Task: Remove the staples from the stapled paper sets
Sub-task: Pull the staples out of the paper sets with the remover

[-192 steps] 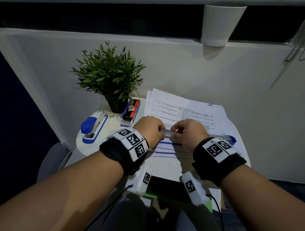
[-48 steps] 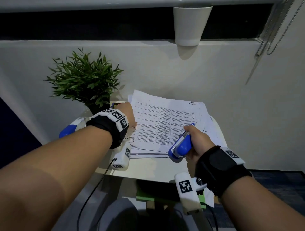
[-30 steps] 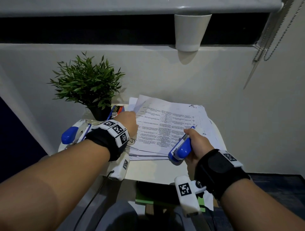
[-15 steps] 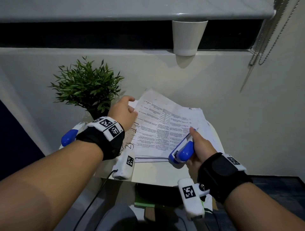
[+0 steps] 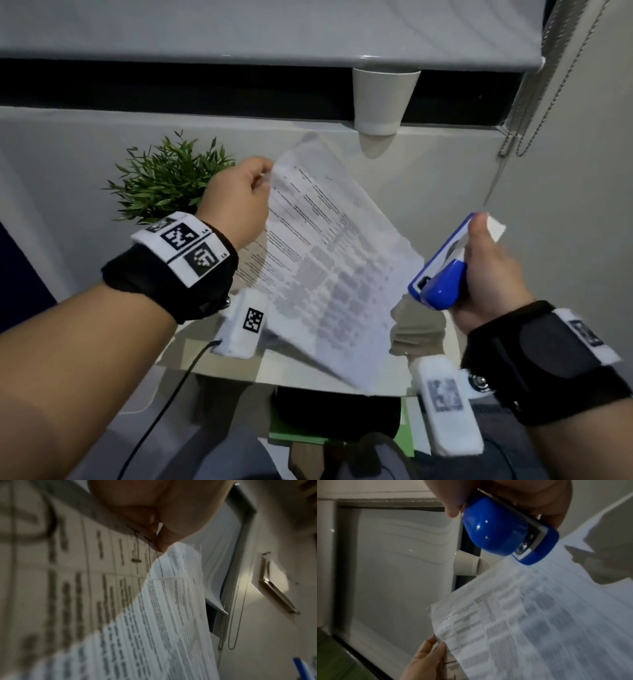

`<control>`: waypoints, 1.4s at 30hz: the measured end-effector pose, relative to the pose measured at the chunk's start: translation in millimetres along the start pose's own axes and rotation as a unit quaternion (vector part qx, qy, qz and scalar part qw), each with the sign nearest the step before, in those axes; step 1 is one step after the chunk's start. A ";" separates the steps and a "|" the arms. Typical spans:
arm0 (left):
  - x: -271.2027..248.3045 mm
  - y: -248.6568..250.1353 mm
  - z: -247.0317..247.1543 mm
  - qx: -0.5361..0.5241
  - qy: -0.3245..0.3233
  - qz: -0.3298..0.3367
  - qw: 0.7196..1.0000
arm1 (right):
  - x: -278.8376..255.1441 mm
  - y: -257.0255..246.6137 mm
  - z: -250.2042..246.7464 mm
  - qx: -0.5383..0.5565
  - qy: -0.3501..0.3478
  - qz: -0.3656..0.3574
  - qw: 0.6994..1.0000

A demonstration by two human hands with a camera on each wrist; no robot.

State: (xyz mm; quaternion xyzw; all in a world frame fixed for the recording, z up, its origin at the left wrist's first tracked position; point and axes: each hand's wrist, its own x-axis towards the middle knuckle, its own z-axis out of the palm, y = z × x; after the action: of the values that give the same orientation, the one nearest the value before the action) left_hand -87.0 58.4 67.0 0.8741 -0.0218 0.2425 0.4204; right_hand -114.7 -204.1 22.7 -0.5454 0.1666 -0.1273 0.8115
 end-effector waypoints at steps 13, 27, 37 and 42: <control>-25.8 12.3 47.7 0.139 -0.241 0.055 0.959 | -30.7 28.2 9.7 -0.283 -0.307 -0.048 0.907; -68.6 -48.6 88.4 0.147 -0.346 -0.038 0.926 | 8.2 33.0 -9.7 -0.056 -0.019 -0.026 0.998; -69.0 -11.9 86.9 0.158 -0.357 0.037 0.920 | 35.4 11.0 27.3 -0.055 -0.110 -0.011 0.992; -70.0 -2.8 85.5 0.167 -0.345 0.041 0.923 | 26.2 39.0 40.0 -0.320 -0.189 -0.070 0.926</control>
State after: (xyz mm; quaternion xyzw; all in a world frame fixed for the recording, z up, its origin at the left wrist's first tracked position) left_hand -113.4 -15.0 -11.2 0.9595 -0.1606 -0.0572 0.2243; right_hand -73.5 -166.1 -2.9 -0.8004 0.0035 -0.0181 0.5992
